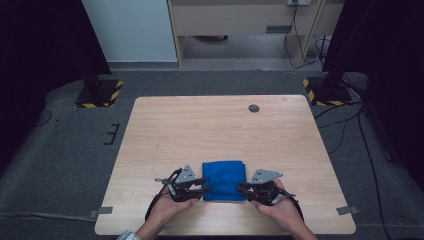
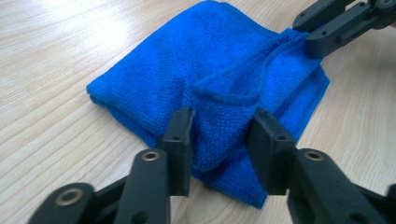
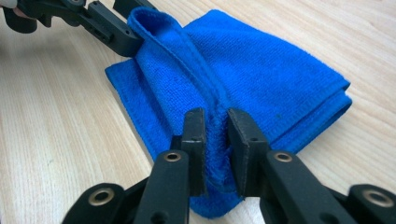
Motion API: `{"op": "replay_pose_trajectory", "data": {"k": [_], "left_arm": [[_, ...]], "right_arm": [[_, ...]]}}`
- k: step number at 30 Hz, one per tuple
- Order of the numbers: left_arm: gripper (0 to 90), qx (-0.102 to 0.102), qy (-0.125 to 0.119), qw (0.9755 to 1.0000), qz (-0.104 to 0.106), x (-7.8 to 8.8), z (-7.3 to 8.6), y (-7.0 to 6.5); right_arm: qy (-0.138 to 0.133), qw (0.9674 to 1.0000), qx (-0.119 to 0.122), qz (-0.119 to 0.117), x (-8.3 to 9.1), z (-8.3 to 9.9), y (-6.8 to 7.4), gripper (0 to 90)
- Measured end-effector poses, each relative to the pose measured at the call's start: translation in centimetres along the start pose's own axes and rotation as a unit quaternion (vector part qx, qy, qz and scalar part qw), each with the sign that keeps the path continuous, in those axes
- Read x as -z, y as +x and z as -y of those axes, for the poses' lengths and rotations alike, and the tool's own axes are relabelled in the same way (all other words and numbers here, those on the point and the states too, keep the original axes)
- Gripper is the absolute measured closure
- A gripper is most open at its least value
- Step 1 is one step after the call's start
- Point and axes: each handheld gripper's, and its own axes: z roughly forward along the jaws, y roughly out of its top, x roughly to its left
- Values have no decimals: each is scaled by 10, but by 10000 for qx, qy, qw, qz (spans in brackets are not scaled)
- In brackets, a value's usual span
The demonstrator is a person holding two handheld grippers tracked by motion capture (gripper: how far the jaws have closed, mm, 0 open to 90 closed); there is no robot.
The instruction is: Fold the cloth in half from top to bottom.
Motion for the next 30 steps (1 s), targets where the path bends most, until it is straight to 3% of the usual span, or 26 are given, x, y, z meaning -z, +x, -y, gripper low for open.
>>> {"op": "replay_pose_trajectory", "data": {"k": [7,16,25,30], "left_arm": [[574,-10,-65,10000,60,5,3,-2],[578,-114,-39,9998,144,9,4,-9],[555,-119,-82,9996,238,20,9,-14],[528,-81,-310,9989,349,34,7,-17]], "right_arm": [[9,10000,-71,-28,5,3,3,691],[-276,9993,-240,2,18,-8,0,620],[-103,9988,-411,261,-4,-10,-13,618],[37,9990,-379,222,-10,-7,-11,617]]}}
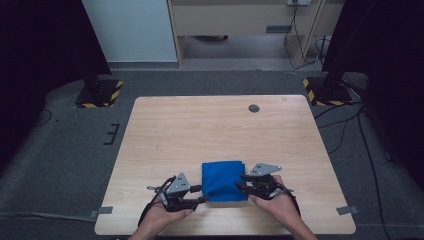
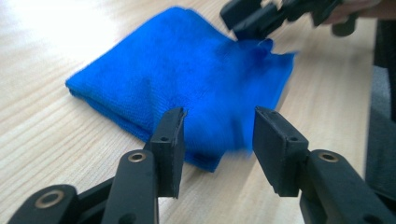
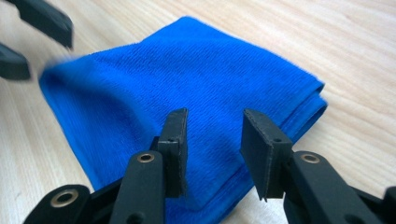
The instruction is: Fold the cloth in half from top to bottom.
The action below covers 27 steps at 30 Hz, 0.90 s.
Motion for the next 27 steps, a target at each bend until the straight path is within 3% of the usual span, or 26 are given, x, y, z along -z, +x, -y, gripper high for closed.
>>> {"op": "replay_pose_trajectory", "data": {"k": [2,5,8,13,17,22,27], "left_arm": [[514,38,-139,9998,-113,4,-3,2],[488,147,-93,9993,-340,-3,-5,8],[489,137,92,9990,-403,-13,-3,12],[480,-75,417,9978,-505,-17,2,10],[418,-3,401,9977,-554,-17,2,12],[305,86,344,9971,-671,-16,-5,18],[191,340,291,9957,-812,-14,-12,28]], "right_arm": [[26,10000,54,-56,1,3,2,622],[141,9998,154,-62,2,7,6,618],[214,9996,196,-63,4,12,8,617],[306,9991,281,-57,3,18,10,595],[288,9992,268,-21,5,16,7,503],[96,9996,152,215,7,8,-2,356],[-32,9995,-18,317,6,0,-13,248]]}}
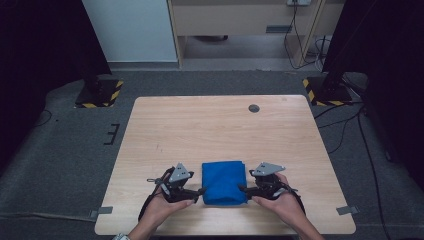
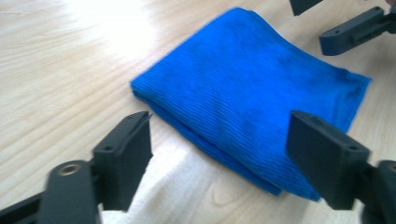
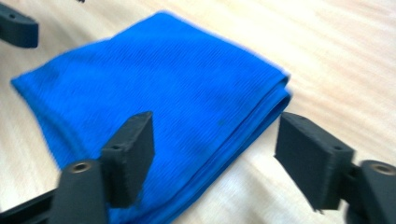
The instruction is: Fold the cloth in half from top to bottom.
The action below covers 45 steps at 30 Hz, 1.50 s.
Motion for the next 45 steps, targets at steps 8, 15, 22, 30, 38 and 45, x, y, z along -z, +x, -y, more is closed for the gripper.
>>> {"op": "replay_pose_trajectory", "data": {"k": [8,15,22,30,38,45], "left_arm": [[85,335,74,9993,-150,0,-14,20],[62,460,56,9984,-322,3,-24,35],[53,491,71,9979,-423,8,-33,51],[52,543,89,9972,-508,10,-41,70],[51,545,149,9963,-651,16,-46,89],[51,591,187,9948,-806,25,-44,104]], "right_arm": [[-87,9997,-124,210,-3,-19,-13,129],[-98,9997,-45,237,-6,-34,-20,87],[-126,9995,-102,264,-8,-44,-30,80],[-183,9987,-279,376,-8,-49,-47,80],[-335,9964,-494,597,6,-54,-74,86],[-369,9934,-627,888,18,-51,-97,90]]}}
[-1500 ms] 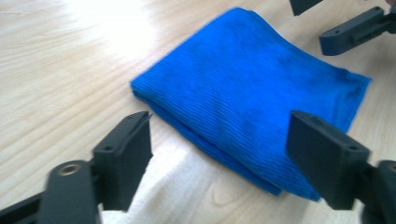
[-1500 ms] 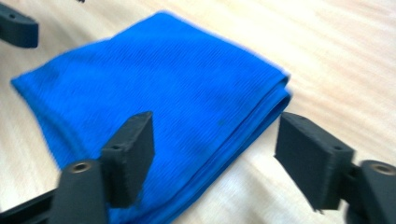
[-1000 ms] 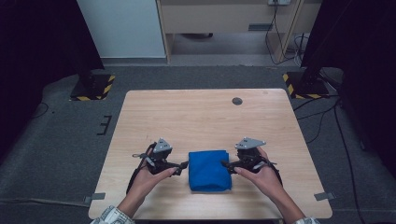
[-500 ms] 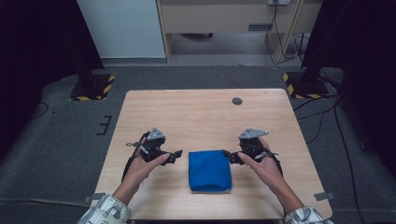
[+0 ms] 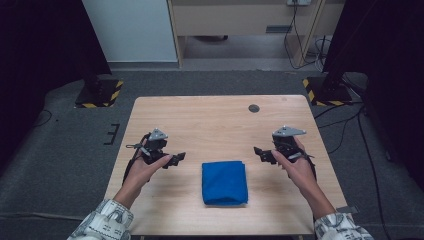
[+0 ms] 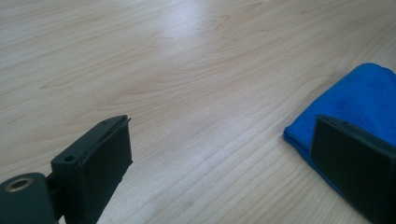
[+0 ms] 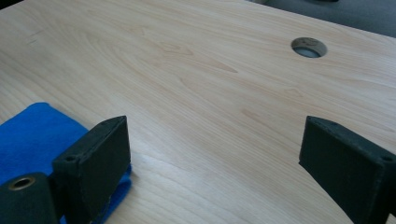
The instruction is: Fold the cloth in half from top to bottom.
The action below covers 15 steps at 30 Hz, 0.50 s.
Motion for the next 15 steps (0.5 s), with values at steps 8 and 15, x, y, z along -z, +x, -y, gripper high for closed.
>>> {"op": "replay_pose_trajectory", "data": {"k": [8,15], "left_arm": [[50,121,46,9999,-82,0,9,14],[51,243,116,9995,-172,-6,16,29]], "right_arm": [[27,9996,-165,246,4,11,-27,102],[205,9985,-299,402,0,26,-44,105]]}}
